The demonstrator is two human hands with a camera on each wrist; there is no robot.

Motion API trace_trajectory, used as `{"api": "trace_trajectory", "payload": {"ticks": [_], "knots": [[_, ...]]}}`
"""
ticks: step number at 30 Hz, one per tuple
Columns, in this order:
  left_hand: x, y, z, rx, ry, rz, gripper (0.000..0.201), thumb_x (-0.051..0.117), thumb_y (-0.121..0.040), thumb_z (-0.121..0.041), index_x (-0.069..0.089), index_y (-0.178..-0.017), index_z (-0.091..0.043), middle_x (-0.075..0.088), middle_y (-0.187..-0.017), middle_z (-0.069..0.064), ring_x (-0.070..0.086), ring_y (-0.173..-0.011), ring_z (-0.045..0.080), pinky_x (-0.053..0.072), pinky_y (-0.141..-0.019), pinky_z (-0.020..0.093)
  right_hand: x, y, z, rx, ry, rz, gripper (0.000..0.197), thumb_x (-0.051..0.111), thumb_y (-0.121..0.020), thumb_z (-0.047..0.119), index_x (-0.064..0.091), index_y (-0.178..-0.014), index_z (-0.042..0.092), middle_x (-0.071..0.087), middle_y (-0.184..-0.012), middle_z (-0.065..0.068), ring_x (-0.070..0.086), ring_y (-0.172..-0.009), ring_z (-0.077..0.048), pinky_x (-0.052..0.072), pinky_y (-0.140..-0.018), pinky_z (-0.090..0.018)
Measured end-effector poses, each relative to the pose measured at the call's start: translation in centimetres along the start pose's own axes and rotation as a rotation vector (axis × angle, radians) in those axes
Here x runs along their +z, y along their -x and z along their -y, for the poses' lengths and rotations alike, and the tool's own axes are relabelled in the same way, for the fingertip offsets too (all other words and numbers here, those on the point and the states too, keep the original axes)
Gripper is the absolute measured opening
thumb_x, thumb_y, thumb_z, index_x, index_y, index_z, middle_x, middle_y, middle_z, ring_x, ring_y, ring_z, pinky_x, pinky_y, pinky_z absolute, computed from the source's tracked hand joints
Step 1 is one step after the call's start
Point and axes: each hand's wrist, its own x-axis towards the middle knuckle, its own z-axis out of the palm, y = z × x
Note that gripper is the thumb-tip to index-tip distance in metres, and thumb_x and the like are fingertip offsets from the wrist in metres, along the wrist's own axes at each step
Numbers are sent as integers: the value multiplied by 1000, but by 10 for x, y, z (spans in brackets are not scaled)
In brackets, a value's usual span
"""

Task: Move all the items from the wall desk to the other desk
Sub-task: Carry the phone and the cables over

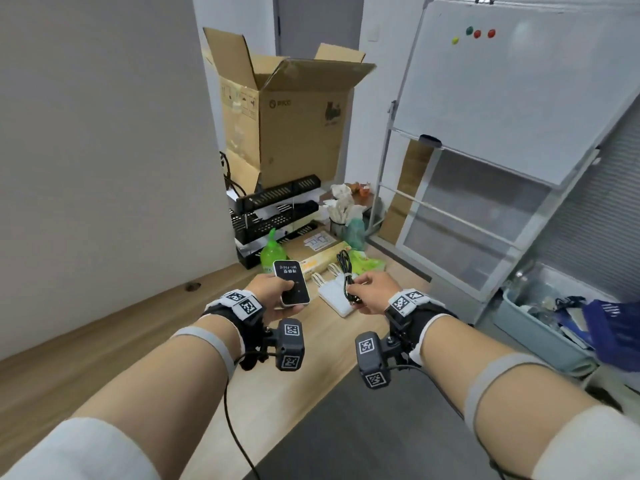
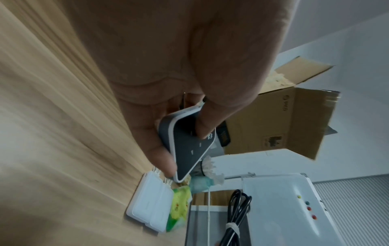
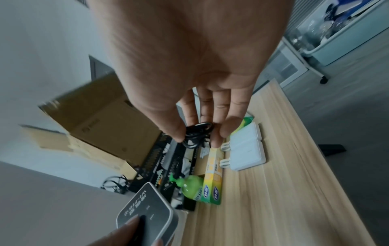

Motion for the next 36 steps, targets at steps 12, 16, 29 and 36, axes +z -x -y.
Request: {"api": "trace_trajectory", "payload": {"ticks": [12, 16, 29, 36], "knots": [[-22, -189, 91, -258, -102, -167, 25, 70, -88, -18, 65, -104, 0, 69, -94, 17, 69, -87, 32, 57, -86, 51, 70, -150, -70, 127, 437, 191, 18, 74, -78, 25, 60, -85, 16, 71, -79, -7, 69, -59, -20, 56, -60, -27], [-29, -236, 119, -307, -91, -199, 15, 75, -84, -18, 67, -90, -7, 70, -88, 17, 71, -87, 35, 55, -89, 57, 87, -189, -78, 106, 657, 245, 16, 71, -76, 31, 60, -83, 21, 69, -88, -2, 64, -81, -22, 47, -69, -25], [-3, -229, 78, -247, -338, -333, 14, 72, -86, -18, 70, -84, -5, 70, -82, 11, 65, -67, 20, 52, -58, 21, 108, -254, -63, -130, 900, 323, 28, 61, -81, 31, 59, -103, 14, 62, -102, -7, 63, -92, -28, 50, -74, -31], [-30, -160, 43, -238, 68, -473, 11, 59, -94, -2, 62, -84, -3, 66, -92, 14, 68, -78, 23, 58, -76, 35, 128, -247, -6, -286, 691, 563, 7, 62, -78, 30, 63, -81, 23, 70, -85, 2, 67, -83, -22, 53, -74, -28]]}}
